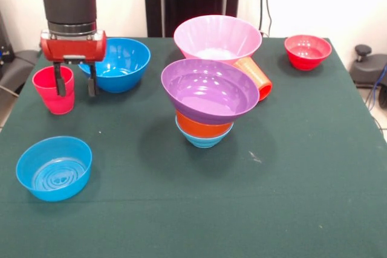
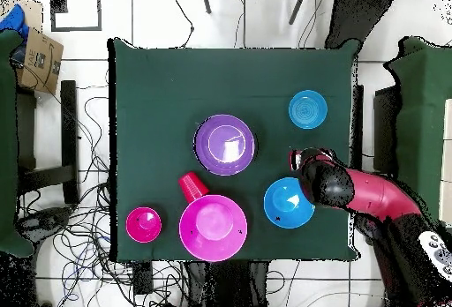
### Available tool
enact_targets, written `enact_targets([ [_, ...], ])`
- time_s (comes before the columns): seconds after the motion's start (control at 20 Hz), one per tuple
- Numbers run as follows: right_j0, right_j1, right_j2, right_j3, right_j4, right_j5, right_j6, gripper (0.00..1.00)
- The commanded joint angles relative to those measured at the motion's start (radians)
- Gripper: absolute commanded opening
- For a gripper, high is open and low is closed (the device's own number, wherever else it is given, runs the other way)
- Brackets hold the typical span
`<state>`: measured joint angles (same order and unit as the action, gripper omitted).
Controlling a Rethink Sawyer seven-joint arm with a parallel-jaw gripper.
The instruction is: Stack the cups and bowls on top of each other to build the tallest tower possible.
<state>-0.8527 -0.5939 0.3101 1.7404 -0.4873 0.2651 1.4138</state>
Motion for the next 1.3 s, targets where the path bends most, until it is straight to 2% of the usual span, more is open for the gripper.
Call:
enact_targets([
  [0.05,0.040,0.043,-0.021,-0.019,-0.063,0.005,0.055,1.00],
  [0.2,0.060,0.018,-0.069,-0.003,-0.026,0.024,0.118,1.00],
  [0.4,0.107,0.010,-0.150,-0.003,0.002,-0.027,0.213,1.00],
  [0.55,0.120,0.008,-0.171,-0.006,0.014,-0.049,0.231,1.00],
  [0.85,0.118,-0.057,-0.183,0.039,0.032,-0.010,0.236,1.00],
  [1.3,0.134,0.079,-0.212,-0.019,0.013,-0.106,0.296,1.00],
])
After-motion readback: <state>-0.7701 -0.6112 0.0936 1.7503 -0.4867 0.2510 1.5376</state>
